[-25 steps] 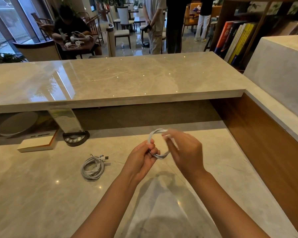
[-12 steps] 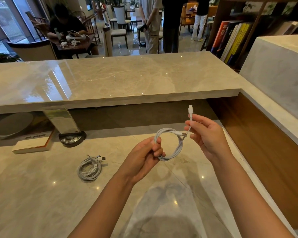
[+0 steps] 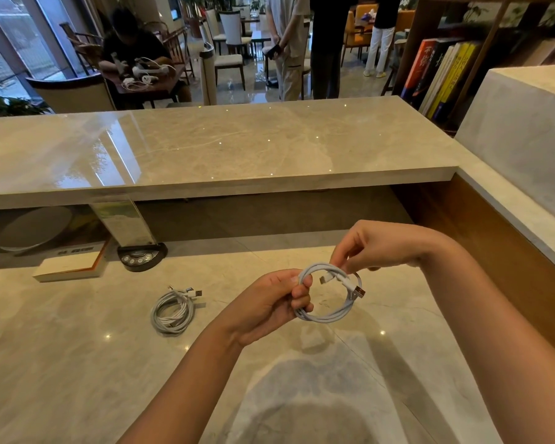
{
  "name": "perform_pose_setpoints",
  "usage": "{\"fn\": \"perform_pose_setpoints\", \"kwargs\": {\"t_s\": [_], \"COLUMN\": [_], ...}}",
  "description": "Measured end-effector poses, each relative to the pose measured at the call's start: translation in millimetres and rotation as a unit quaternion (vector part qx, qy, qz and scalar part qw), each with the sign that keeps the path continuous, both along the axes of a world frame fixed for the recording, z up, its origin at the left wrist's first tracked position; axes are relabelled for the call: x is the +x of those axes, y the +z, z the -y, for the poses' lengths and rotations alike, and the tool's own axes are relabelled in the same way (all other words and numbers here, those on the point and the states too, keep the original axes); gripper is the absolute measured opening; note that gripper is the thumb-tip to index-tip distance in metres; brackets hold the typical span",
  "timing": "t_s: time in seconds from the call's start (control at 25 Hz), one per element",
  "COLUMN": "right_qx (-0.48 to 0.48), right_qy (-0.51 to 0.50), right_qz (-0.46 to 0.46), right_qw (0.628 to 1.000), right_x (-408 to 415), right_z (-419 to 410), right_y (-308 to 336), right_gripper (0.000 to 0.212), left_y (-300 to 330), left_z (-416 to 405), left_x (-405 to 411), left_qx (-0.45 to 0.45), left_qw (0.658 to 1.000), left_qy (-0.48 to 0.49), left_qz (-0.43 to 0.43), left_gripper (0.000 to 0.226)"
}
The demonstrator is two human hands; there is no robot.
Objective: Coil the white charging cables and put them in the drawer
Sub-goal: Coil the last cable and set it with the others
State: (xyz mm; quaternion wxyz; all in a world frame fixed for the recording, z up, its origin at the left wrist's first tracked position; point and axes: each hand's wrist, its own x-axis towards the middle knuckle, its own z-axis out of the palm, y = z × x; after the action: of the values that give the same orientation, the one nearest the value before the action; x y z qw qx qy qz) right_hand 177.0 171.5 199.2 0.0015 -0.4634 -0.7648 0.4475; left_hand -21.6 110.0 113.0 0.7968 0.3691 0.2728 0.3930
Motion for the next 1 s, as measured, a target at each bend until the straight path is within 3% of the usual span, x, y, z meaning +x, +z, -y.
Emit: {"fn": "perform_pose_setpoints", "kwargs": {"t_s": [0.16,0.24,0.4,0.52,0.56,0.68,0.76,0.84,0.88,0.92,1.0], "right_qx": [0.031,0.056,0.126,0.150,0.147,0.143,0.141,0.138,0.140,0.143,0.150], "right_qy": [-0.029,-0.057,-0.002,-0.078,-0.092,-0.123,-0.143,-0.145,-0.144,-0.143,-0.140], "right_qz": [-0.069,-0.048,0.056,0.026,0.020,0.015,0.001,-0.006,-0.005,-0.002,0.007], "right_qw": [0.997,0.996,0.990,0.985,0.985,0.982,0.980,0.980,0.980,0.979,0.979], "right_x": [-8.2,-12.1,-19.6,-18.3,-17.1,-14.2,-14.8,-17.3,-18.1,-19.0,-20.5], "right_z": [0.5,2.4,14.2,15.0,14.7,14.0,14.9,15.5,15.8,15.8,16.6], "right_y": [-6.3,-7.3,-10.7,-21.3,-25.2,-33.3,-34.5,-34.3,-34.2,-34.7,-36.4], "right_gripper": [0.025,0.027,0.044,0.035,0.031,0.019,0.014,0.013,0.013,0.013,0.013], "left_y": [-3.5,-6.0,-4.9,-0.8,0.9,5.5,6.0,2.2,0.7,0.6,0.0], "left_z": [-2.2,-2.8,-3.5,-6.3,-6.9,-6.1,-2.9,-3.3,-4.8,-6.7,-9.8], "left_x": [-0.1,3.0,9.5,11.0,11.2,11.8,13.6,13.5,14.3,15.3,16.4], "left_qx": [-0.027,-0.031,-0.042,0.002,0.047,0.238,0.372,0.477,0.500,0.499,0.436], "left_qw": [0.999,0.997,0.992,0.976,0.953,0.839,0.720,0.611,0.590,0.594,0.652], "left_qy": [0.042,0.067,0.095,0.112,0.138,0.203,0.181,0.191,0.198,0.203,0.215], "left_qz": [-0.011,-0.038,-0.072,-0.185,-0.265,-0.445,-0.556,-0.602,-0.602,-0.598,-0.582], "left_gripper": [0.026,0.027,0.030,0.028,0.024,0.022,0.031,0.024,0.019,0.015,0.014]}}
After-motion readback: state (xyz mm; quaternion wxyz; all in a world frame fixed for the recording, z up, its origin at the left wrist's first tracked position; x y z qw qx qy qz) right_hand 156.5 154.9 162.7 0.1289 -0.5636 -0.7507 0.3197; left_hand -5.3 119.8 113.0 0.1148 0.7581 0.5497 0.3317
